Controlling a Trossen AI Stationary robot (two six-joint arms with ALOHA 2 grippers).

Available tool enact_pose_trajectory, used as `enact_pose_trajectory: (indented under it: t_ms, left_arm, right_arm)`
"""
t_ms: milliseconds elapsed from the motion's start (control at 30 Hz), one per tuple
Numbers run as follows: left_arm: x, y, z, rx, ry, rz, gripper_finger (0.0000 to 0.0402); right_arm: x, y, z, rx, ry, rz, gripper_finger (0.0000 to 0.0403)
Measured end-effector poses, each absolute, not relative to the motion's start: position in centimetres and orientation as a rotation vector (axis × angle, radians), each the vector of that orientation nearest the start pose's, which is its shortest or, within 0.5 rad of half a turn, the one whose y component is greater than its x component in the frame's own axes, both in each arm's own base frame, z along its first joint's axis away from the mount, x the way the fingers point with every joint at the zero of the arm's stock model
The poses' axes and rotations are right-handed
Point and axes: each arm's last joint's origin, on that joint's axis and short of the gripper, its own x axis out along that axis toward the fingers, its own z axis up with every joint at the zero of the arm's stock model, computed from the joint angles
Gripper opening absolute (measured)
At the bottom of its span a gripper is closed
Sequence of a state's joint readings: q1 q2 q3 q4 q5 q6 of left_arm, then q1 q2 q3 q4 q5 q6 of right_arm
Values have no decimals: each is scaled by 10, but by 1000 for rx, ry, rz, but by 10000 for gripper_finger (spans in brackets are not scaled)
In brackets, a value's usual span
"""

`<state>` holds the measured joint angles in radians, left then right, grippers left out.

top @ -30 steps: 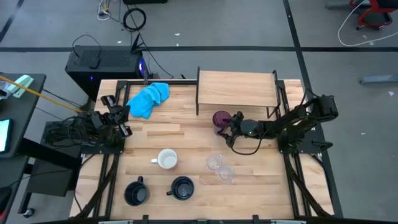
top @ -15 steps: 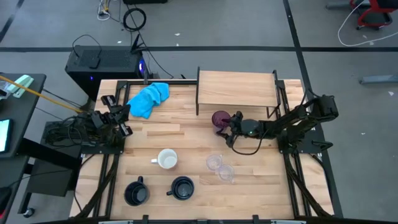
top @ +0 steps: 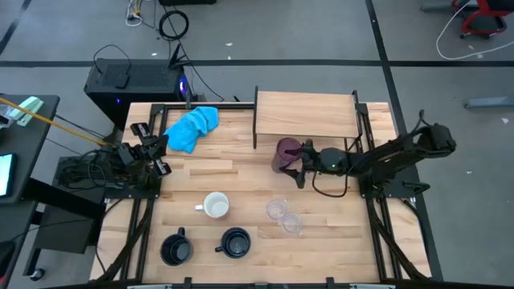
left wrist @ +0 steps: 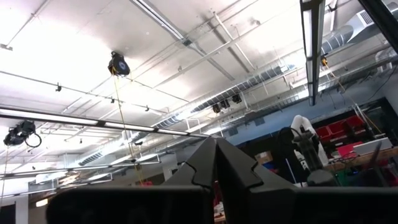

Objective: Stack small to large cups/mugs on shelf
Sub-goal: Put the violet cup on the shelf

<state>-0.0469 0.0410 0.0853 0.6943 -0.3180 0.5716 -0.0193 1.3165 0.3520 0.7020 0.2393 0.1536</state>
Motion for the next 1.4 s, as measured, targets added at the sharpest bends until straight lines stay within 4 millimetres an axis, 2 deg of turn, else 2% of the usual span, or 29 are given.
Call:
enact_pose_trajectory:
  t_ms: [400,733,933,1167,1400]
  left_arm:
    - [69,6,249,408,-630,456,14]
    - [70,6,248,402,-622,451,18]
    - [70,6,248,409,-615,455,11]
    - [70,6,248,413,-607,456,23]
    - [71,6,247,407,-597,471,15]
  right_arm:
    - [276,-19,237,-24,343,-235,356]
    - [281,-60,271,-53,335,-262,357]
    - [274,-88,275,-72,328,-262,356]
    - [273,-116,266,-39,326,-231,357]
    - [273,-132,258,-20,326,-235,358]
